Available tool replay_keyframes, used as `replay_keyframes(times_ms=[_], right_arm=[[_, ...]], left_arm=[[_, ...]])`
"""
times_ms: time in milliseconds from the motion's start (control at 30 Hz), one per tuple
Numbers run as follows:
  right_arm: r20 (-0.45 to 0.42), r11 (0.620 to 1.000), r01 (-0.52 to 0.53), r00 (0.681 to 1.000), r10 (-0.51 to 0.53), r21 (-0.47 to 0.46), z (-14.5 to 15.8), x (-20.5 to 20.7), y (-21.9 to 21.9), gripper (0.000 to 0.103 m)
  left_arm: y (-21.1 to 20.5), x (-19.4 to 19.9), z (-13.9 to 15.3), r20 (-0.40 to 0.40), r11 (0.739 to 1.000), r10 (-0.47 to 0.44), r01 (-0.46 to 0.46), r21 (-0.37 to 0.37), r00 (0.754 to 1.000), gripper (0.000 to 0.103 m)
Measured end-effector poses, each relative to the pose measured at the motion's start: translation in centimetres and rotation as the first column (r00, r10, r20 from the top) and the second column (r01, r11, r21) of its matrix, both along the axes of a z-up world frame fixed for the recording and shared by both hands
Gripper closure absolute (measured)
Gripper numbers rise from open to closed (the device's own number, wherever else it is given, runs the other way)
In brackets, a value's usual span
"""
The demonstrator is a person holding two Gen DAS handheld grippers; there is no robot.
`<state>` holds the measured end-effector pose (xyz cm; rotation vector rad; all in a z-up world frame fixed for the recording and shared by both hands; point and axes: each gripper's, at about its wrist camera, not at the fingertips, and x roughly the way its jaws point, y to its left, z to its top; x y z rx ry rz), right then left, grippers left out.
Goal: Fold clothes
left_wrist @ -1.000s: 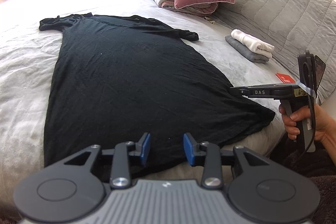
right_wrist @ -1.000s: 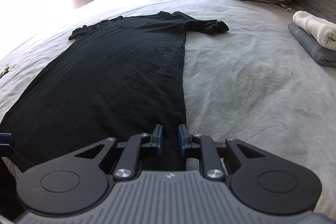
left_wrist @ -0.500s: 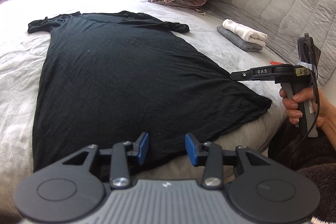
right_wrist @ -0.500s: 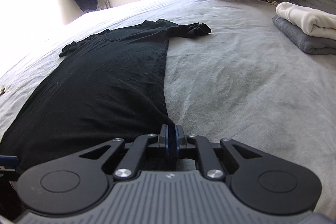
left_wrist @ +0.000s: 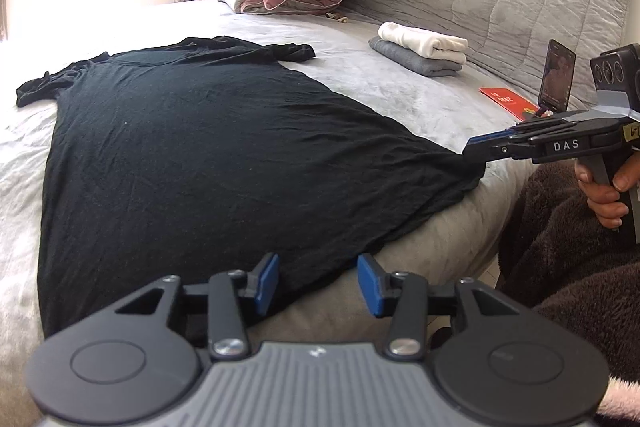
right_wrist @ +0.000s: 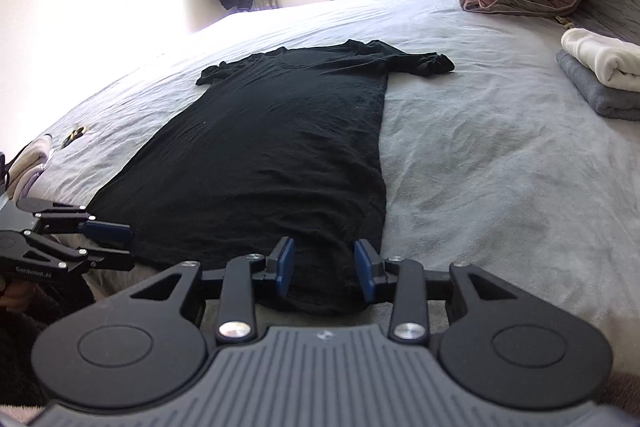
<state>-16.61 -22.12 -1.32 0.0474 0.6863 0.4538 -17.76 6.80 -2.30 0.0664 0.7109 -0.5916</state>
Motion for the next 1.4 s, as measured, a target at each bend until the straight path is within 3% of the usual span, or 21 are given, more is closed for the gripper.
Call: replay_keyframes(times_ms=[133, 367, 500, 633, 833, 1033, 1167, 1233, 1367, 1400], right_arm=[[0.009, 0.992, -0.11, 0.994, 0.111, -0.057, -0.7, -0.2, 2.1, 0.065], [0.034, 0.945, -0.185, 0.979, 0.202, -0.27, -2.6, 0.2, 5.7, 0.067], [0.04, 0.921, -0.223, 0.968, 0.248, -0.319, -2.6, 0.1, 6.4, 0.1], [0.055, 0.917, -0.228, 0.964, 0.26, -0.328, -1.8, -0.1, 6.5, 0.102], [0.047, 0.915, -0.278, 0.951, 0.304, -0.294, -0.2, -0.9, 6.5, 0.102], [-0.042, 0.9, -0.302, 0.952, 0.304, -0.313, -2.3, 0.0, 6.8, 0.102], [-0.056, 0.909, -0.294, 0.955, 0.291, -0.296, -2.4, 0.1, 6.7, 0.1], [-0.053, 0.912, -0.296, 0.954, 0.294, -0.285, -1.8, -0.1, 6.5, 0.088], [-0.039, 0.949, -0.241, 0.97, 0.238, -0.204, -0.6, 0.1, 4.8, 0.079], [-0.035, 0.96, -0.216, 0.976, 0.213, -0.177, -0.4, 0.3, 4.3, 0.07]], left_arm=[[-0.8, -0.1, -0.3, 0.008, 1.0, -0.005, 0.004, 0.028, 1.0, 0.058], [-0.7, -0.3, -0.3, 0.012, 0.999, 0.004, -0.004, 0.034, 1.0, 0.058], [-0.5, -0.3, -0.4, 0.009, 1.0, 0.013, -0.013, 0.017, 1.0, 0.058], [-0.3, -0.3, -0.3, 0.012, 1.0, 0.02, -0.02, 0.004, 1.0, 0.058], [0.0, -0.4, 0.0, 0.022, 1.0, 0.025, -0.025, -0.004, 0.999, 0.058], [0.4, -0.4, -0.1, 0.026, 0.999, 0.036, -0.036, 0.014, 0.999, 0.058], [1.8, -0.5, 0.5, 0.0, 0.993, 0.114, -0.114, 0.028, 0.993, 0.055], [3.2, -0.2, 1.0, -0.05, 0.981, 0.194, -0.194, 0.007, 0.98, 0.054], [7.5, 0.0, 1.9, -0.147, 0.927, 0.343, -0.36, -0.107, 0.928, 0.053], [8.3, 0.0, 2.2, -0.155, 0.912, 0.373, -0.392, -0.12, 0.915, 0.053]])
